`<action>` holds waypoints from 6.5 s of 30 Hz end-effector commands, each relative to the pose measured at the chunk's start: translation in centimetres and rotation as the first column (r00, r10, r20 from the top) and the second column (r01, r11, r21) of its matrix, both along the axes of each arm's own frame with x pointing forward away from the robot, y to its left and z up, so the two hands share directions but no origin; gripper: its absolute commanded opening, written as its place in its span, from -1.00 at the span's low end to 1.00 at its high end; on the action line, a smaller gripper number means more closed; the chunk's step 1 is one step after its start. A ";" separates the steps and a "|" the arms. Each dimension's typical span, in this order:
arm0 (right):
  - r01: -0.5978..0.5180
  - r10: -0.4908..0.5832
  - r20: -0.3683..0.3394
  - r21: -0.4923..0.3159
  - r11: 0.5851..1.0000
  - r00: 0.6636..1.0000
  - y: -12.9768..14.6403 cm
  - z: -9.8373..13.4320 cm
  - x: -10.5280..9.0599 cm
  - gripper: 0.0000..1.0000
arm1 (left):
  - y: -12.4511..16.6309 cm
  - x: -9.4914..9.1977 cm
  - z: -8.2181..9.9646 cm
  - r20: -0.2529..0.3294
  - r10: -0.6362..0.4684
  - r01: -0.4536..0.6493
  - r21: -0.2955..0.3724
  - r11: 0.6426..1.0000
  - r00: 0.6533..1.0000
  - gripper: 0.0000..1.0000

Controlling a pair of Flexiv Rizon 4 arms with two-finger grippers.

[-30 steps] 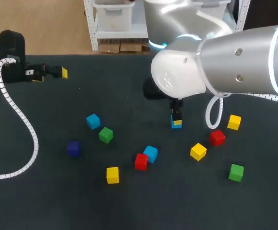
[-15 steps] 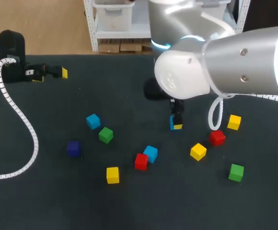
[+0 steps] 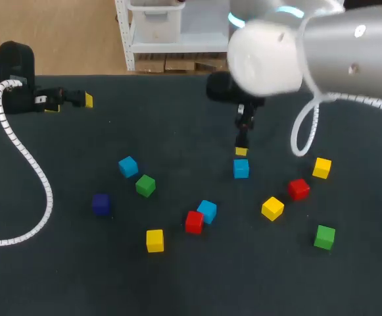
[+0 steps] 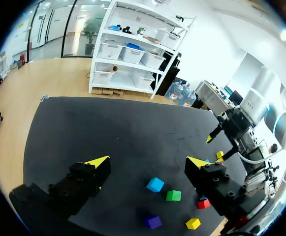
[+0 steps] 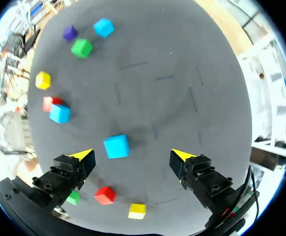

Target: Place the blue cubes, place green cubes on the blue cubes, place the yellow cubes on the green cubes, then place the red cubes on the yellow cubes, and place purple cube on the red cubes.

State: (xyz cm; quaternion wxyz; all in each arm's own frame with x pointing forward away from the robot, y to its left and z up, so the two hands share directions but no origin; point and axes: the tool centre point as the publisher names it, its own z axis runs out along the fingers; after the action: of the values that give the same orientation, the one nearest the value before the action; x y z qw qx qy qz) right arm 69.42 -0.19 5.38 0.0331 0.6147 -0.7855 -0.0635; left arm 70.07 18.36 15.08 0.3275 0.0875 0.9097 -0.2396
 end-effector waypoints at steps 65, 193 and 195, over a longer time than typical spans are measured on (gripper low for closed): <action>-0.716 0.695 0.180 0.102 0.691 0.697 5.3 -0.2 -20.5 1.00 | 0.1 -0.1 -0.1 0.004 -0.003 0.003 -0.005 1.000 1.000 1.00; -0.161 0.199 0.117 -0.271 0.949 0.973 3.3 -4.7 -2.3 -0.29 | 0.1 -0.1 -0.1 0.004 -0.003 0.003 -0.005 1.000 1.000 1.00; -0.153 0.190 0.114 -0.276 0.949 0.975 3.3 -4.7 -2.3 0.25 | 0.1 -0.1 -0.1 0.004 -0.003 0.003 -0.005 1.000 1.000 1.00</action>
State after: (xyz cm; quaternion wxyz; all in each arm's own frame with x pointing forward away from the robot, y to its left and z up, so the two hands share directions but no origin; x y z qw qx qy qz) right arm 67.10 3.02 0.61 0.0644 0.6753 -0.7294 0.0884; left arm 70.07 18.35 15.08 0.3276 0.0875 0.9097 -0.2396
